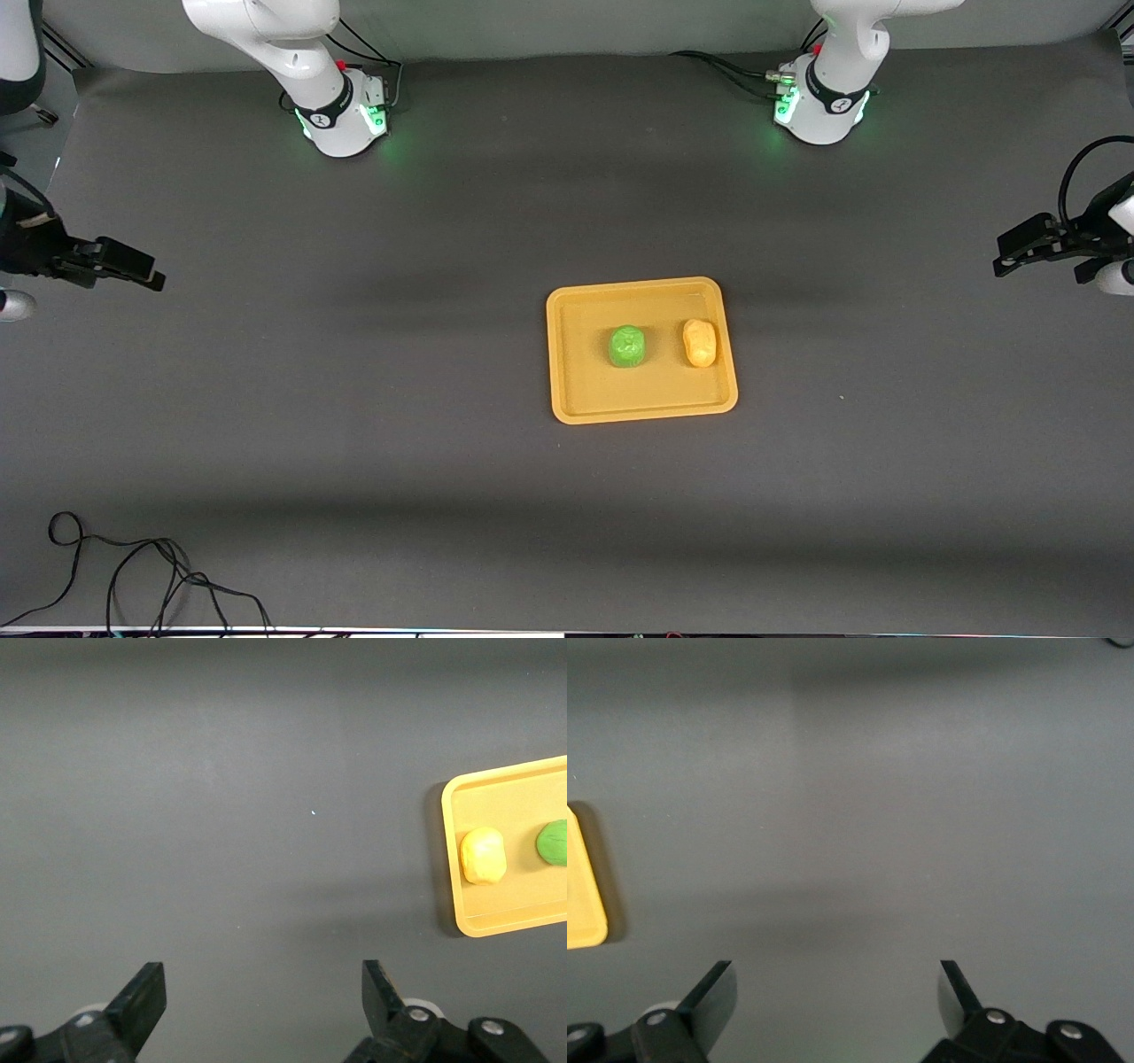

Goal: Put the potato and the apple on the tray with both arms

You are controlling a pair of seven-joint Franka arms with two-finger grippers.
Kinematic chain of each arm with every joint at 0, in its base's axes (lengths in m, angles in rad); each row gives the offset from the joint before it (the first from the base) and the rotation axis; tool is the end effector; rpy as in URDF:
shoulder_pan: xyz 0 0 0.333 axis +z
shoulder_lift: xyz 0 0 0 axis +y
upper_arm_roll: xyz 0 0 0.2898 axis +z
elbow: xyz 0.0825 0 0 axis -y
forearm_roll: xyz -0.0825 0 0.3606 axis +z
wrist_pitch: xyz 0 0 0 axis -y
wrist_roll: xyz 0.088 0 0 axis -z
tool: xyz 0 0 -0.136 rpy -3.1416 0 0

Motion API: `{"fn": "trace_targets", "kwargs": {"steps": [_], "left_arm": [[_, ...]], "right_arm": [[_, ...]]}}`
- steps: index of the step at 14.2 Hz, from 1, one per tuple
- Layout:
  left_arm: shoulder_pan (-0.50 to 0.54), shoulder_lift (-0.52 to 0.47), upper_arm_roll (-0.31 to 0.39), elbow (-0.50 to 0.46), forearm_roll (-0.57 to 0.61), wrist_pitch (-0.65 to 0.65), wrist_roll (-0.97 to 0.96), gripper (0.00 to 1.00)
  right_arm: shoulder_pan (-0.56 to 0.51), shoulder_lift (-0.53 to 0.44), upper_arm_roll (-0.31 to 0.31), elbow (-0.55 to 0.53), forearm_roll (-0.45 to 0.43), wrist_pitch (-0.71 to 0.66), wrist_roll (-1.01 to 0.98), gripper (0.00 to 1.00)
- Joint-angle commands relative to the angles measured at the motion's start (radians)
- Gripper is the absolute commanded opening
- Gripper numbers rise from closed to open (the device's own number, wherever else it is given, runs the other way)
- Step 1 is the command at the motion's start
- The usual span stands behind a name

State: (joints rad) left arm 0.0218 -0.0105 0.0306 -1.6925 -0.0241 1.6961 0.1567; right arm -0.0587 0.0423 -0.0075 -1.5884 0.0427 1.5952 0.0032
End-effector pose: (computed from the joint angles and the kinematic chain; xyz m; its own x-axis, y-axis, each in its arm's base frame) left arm 0.5363 0.0252 0.5309 0.9947 -0.1011 0.0177 -0.1014 -0.9946 0.0218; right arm 0.5419 -0.0301 0.5409 0.9969 -0.0703 -0.0356 -0.0718 -0.9965 -0.0422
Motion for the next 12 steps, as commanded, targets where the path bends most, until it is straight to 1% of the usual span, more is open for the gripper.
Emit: {"fn": "trace_targets", "kwargs": {"steps": [1,6,12], "left_arm": [[-0.010,0.010,0.000,0.020,0.001,-0.018,-0.008,0.99],[-0.013,0.020,-0.015,0.025,0.036,-0.026,-0.008,0.99],[-0.014,0.021,-0.038,0.020,0.039,-0.026,-0.045,0.99]], "right_arm": [[0.002,-0.024,0.011,-0.025,-0.058,0.023,-0.077,1.00],[0.011,-0.024,0.014,-0.011,-0.064,0.023,-0.080,1.00],[0.014,-0.025,0.014,-0.011,-0.064,0.020,-0.078,1.00]]}}
